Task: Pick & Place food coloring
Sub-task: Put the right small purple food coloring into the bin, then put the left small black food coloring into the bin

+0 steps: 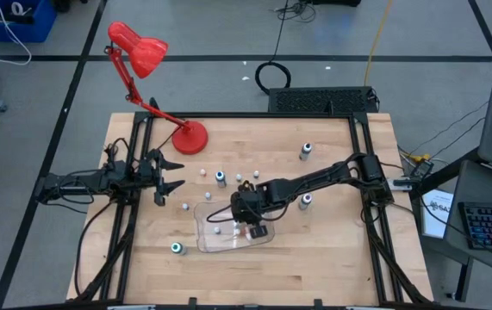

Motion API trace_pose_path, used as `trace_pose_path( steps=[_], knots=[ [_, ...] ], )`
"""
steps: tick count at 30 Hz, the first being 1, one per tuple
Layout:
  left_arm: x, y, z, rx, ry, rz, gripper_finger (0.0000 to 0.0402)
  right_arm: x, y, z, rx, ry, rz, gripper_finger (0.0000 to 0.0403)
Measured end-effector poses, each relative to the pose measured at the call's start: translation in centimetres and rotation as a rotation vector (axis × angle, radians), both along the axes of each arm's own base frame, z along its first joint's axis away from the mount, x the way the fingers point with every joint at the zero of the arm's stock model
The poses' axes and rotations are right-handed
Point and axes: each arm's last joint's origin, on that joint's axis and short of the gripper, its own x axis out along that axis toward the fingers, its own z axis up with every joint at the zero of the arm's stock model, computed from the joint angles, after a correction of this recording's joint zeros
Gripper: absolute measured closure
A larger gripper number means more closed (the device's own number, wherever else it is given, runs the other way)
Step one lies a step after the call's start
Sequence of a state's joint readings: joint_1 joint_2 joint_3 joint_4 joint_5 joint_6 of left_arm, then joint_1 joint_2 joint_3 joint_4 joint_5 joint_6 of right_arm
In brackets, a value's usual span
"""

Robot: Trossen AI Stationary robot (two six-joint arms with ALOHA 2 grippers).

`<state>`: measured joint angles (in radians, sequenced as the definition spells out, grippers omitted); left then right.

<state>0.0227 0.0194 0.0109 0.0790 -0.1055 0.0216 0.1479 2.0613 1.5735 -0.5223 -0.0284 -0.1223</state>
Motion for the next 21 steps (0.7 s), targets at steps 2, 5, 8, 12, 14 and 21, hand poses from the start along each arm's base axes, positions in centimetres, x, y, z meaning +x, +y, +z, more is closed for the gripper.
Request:
trace_pose_path(
  steps=[2, 5, 8, 12, 14, 21],
  knots=[
    [0.0, 0.0, 0.0, 0.0, 0.0, 0.0, 0.0144, -0.2, 0.0, -0.4, 0.002, 0.006, -0.005, 0.0363],
    [0.0, 0.0, 0.0, 0.0, 0.0, 0.0, 0.0144, -0.2, 0.0, -0.6, 0.003, 0.004, -0.005, 0.0363],
    [0.0, 0.0, 0.0, 0.0, 0.0, 0.0, 0.0144, -0.2, -0.1, -0.6, 0.003, 0.007, -0.005, 0.0363],
    [0.0, 0.0, 0.0, 0.0, 0.0, 0.0, 0.0144, -0.2, -0.1, -0.6, 0.003, 0.0, -0.006, 0.0331],
    [0.0, 0.0, 0.0, 0.0, 0.0, 0.0, 0.0144, -0.1, -0.1, -0.6, 0.008, -0.005, -0.014, 0.0298],
    [0.0, 0.0, 0.0, 0.0, 0.0, 0.0, 0.0144, -0.2, 0.0, 0.5, 0.025, -0.038, -0.035, 0.023]
  ],
)
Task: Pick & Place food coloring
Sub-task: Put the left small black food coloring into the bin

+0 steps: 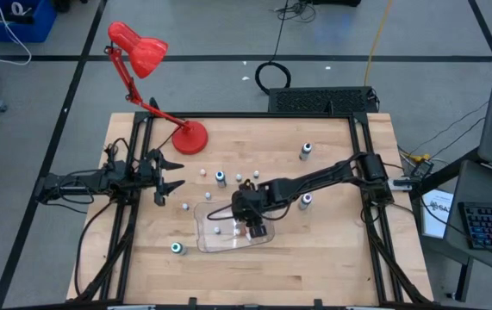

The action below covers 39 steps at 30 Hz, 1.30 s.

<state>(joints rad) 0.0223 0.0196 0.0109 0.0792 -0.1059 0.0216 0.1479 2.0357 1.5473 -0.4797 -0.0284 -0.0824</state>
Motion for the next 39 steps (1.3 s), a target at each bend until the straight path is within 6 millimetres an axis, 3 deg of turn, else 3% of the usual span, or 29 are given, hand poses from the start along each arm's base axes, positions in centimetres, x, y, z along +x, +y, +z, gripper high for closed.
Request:
trace_pose_path(
  steps=[6, 12, 15, 18, 23, 30, 34, 39],
  knots=[
    [0.0, 0.0, 0.0, 0.0, -0.001, 0.0, 0.0144, -0.8, 0.0, 2.9, 0.011, -0.053, -0.007, 0.0224],
    [0.0, 0.0, 0.0, 0.0, 0.0, 0.0, 0.0144, -3.0, -0.5, 8.2, 0.03, -0.151, -0.019, 0.0234],
    [0.0, 0.0, 0.0, 0.0, 0.0, 0.0, 0.0144, -5.1, -1.4, 10.7, 0.034, -0.183, -0.042, 0.0239],
    [0.0, 0.0, 0.0, 0.0, 0.0, 0.0, 0.0144, -8.4, -2.5, 11.5, 0.004, -0.232, -0.105, 0.0246],
    [0.0, 0.0, 0.0, 0.0, 0.0, 0.0, 0.0144, -15.7, -4.4, 10.2, -0.073, -0.371, -0.225, 0.0254],
    [0.0, 0.0, 0.3, -0.004, -0.033, -0.001, 0.0144, -24.5, -6.1, 5.7, -0.062, -0.668, -0.347, 0.0253],
    [-0.1, 0.0, 0.5, -0.04, -0.061, -0.005, 0.0144, -27.6, -6.8, 3.8, -0.046, -0.739, -0.412, 0.0258],
    [-0.1, 0.0, 0.5, -0.065, -0.062, -0.007, 0.0144, -30.0, -7.4, 2.0, -0.074, -0.819, -0.483, 0.0261]
  ],
)
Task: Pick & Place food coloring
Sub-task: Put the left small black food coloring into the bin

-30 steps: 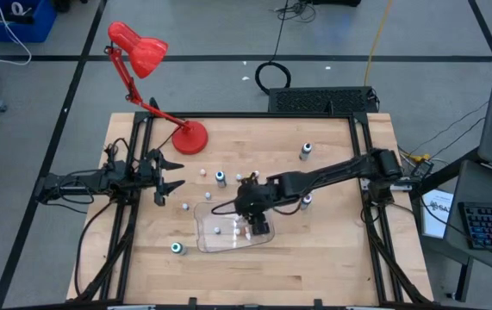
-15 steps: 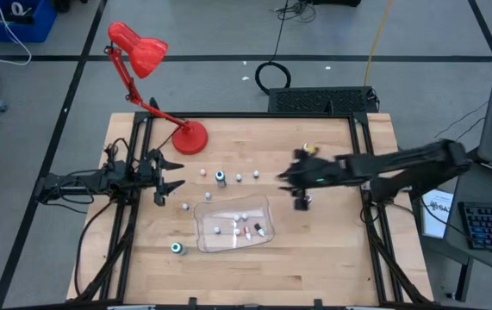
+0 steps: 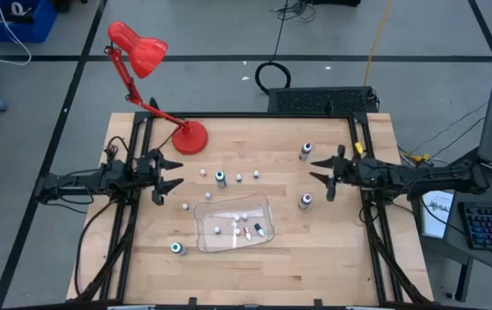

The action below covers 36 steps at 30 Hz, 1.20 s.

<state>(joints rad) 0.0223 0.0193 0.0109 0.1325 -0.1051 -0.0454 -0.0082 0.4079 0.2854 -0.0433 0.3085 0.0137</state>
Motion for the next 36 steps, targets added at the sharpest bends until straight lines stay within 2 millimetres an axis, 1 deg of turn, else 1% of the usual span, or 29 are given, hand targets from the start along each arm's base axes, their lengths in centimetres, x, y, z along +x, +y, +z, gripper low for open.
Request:
trace_pose_path(
  steps=[3, 5, 9, 12, 15, 20, 23, 26, 30, 33, 36],
  knots=[
    [0.0, 0.0, 0.0, 0.024, 0.004, 0.003, 0.0144, -1.0, -0.1, -0.8, -0.007, -0.058, -0.018, 0.0262],
    [0.0, 0.0, 0.0, 0.007, 0.005, 0.001, 0.0144, -1.6, -0.1, -1.4, -0.011, -0.079, -0.019, 0.0262],
    [0.0, 0.0, 0.1, -0.038, -0.014, -0.004, 0.0144, -2.3, -0.1, -2.4, 0.001, -0.082, -0.019, 0.0262],
    [-0.1, 0.0, 0.5, -0.022, -0.057, 0.001, 0.0144, -2.7, -0.1, -3.1, 0.015, -0.071, -0.021, 0.0262],
    [-0.1, 0.2, 0.5, -0.018, -0.054, 0.052, 0.0144, -3.0, -0.1, -3.0, 0.016, -0.096, -0.02, 0.0262],
    [-0.1, 0.7, -0.3, -0.1, 0.008, 0.222, 0.0144, -3.1, -0.1, -3.1, 0.003, -0.101, -0.018, 0.0262],
    [0.0, 0.6, -0.4, -0.179, 0.02, 0.203, 0.0144, -3.0, -0.1, -2.9, 0.024, -0.132, -0.022, 0.0261],
    [0.2, 0.4, 0.1, -0.243, 0.134, 0.173, 0.0144, -3.0, -0.1, -2.7, 0.021, -0.164, -0.02, 0.0261],
    [0.7, 0.0, 1.3, -0.304, 0.397, 0.215, 0.0144, -2.9, -0.1, -2.4, 0.022, -0.196, -0.02, 0.0261],
    [2.3, -0.4, 2.8, -0.285, 0.569, 0.208, 0.0144, -2.9, -0.1, -2.4, 0.022, -0.196, -0.02, 0.0261],
    [4.6, -1.3, 4.4, -0.24, 0.76, 0.134, 0.0144, -2.9, -0.1, -2.5, 0.022, -0.191, -0.02, 0.0261]
  ],
)
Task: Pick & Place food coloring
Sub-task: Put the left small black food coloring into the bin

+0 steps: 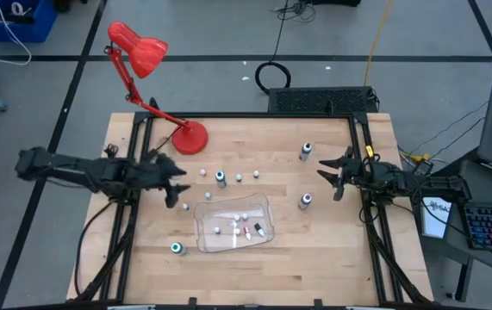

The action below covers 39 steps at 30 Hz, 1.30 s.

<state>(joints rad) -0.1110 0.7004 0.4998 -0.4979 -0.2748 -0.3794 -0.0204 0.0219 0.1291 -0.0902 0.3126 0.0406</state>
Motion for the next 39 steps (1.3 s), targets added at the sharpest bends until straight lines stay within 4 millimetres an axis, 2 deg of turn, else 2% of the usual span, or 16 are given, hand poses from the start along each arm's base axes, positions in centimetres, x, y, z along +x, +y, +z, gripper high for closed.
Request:
trace_pose_path(
  steps=[3, 6, 9, 15, 25, 31, 39],
  knots=[
    [2.0, -1.2, 0.8, -0.043, 0.213, -0.056, 0.0144, 0.0, 0.0, 0.0, 0.0, -0.001, 0.0, 0.0261],
    [3.4, -2.2, 0.8, -0.15, 0.423, 0.0, 0.0144, 0.0, 0.0, 0.0, 0.0, -0.001, 0.0, 0.0261],
    [4.4, -3.0, -0.1, -0.228, 0.574, 0.09, 0.0144, 0.0, 0.0, 0.0, 0.0, -0.002, 0.0, 0.0261],
    [5.8, -3.5, -3.0, -0.24, 0.71, 0.194, 0.0144, 0.0, 0.0, 0.1, 0.0, -0.004, 0.0, 0.0261],
    [7.1, -3.9, -5.4, -0.265, 0.802, 0.238, 0.0144, 0.0, 0.0, 0.1, 0.0, -0.006, 0.0, 0.0261],
    [7.8, -4.0, -5.5, -0.271, 0.747, 0.222, 0.0144, 0.0, 0.0, 0.1, 0.0, -0.006, 0.001, 0.0261],
    [7.7, -4.0, -5.6, -0.255, 0.757, 0.21, 0.0144, 0.0, 0.0, 0.1, 0.0, -0.007, 0.001, 0.0261]
  ],
)
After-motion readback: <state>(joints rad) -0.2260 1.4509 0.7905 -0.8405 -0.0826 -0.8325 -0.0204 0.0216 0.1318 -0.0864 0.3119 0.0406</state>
